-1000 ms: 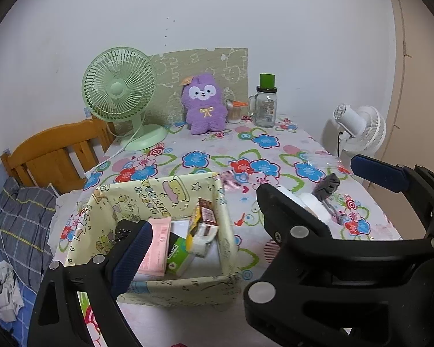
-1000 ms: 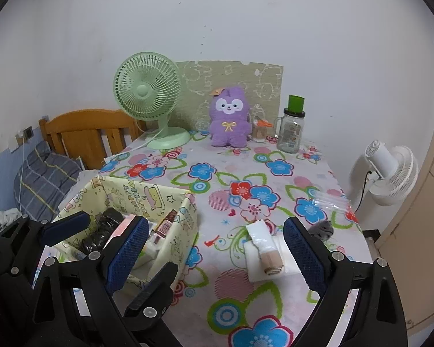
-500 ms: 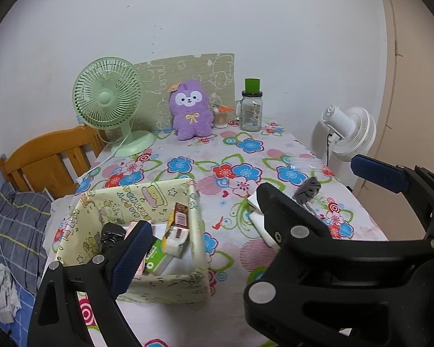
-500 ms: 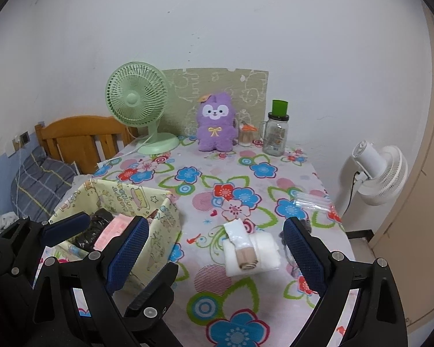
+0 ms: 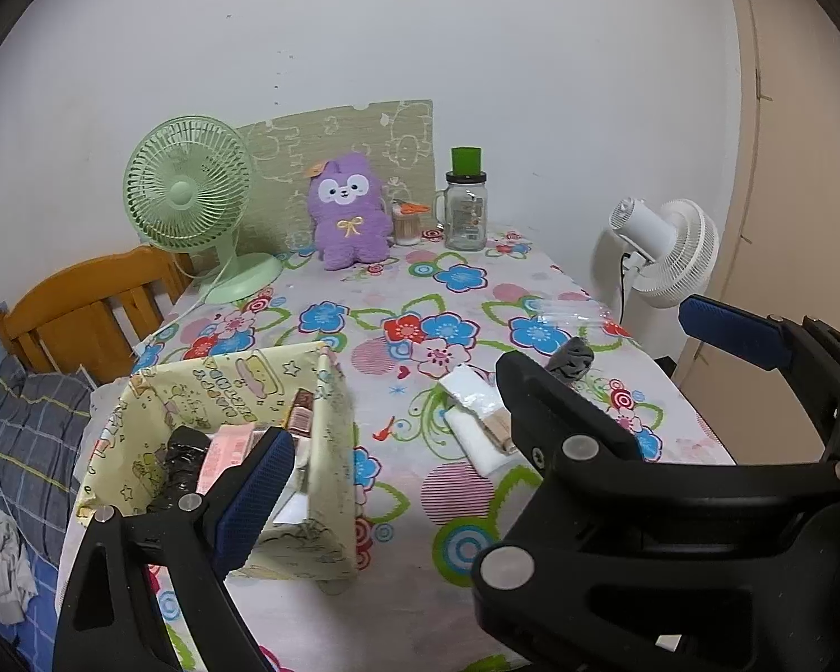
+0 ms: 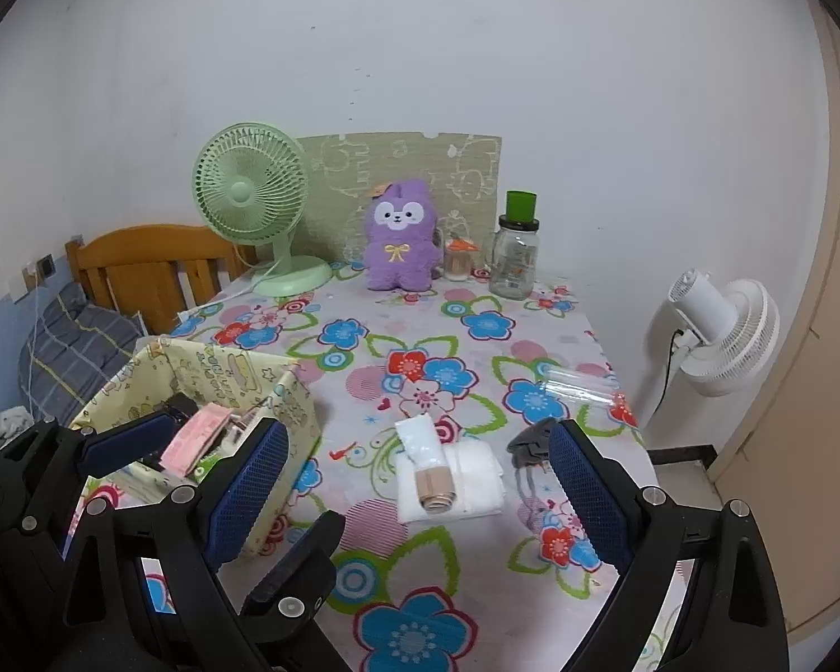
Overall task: Organize soft objects
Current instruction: 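Withdraw both tools from the box toward the white towel and grey cloth, then grasp the white towel roll with the left tool while the right tool grasps the grey cloth, then lift the white towel roll with the left tool while the right tool carries the grey cloth toward the box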
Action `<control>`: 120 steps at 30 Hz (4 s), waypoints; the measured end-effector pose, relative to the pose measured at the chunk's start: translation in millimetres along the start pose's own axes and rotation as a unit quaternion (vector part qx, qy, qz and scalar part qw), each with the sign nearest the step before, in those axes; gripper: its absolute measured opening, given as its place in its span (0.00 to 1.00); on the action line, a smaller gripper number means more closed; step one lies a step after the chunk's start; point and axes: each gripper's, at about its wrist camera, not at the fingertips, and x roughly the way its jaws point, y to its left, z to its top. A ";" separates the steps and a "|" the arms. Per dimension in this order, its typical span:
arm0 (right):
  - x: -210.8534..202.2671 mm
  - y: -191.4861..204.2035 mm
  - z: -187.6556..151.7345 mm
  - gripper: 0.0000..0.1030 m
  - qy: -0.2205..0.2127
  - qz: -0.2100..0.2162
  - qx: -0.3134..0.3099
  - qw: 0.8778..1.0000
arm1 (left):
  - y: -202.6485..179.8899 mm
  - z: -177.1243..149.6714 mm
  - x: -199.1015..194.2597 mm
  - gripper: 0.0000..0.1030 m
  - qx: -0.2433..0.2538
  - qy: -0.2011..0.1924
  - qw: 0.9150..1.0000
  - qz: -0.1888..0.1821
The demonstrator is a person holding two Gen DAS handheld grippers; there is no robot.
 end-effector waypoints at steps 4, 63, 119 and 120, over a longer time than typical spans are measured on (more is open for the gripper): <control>-0.4 -8.9 -3.3 0.93 0.000 0.001 0.002 1.000 | -8.8 -0.6 0.7 0.93 0.009 -0.003 1.000 0.003; 127.0 -95.4 -36.1 0.82 0.094 -0.034 0.058 0.993 | -40.4 2.2 151.9 0.84 -0.012 0.092 0.995 -0.037; 142.1 -87.0 -29.2 0.42 0.100 -0.044 0.080 0.991 | -24.2 4.1 133.5 0.21 -0.022 0.059 0.998 -0.023; 139.2 -85.6 -28.8 0.42 0.098 -0.044 0.079 0.991 | -23.9 3.9 131.9 0.21 -0.022 0.057 0.998 -0.023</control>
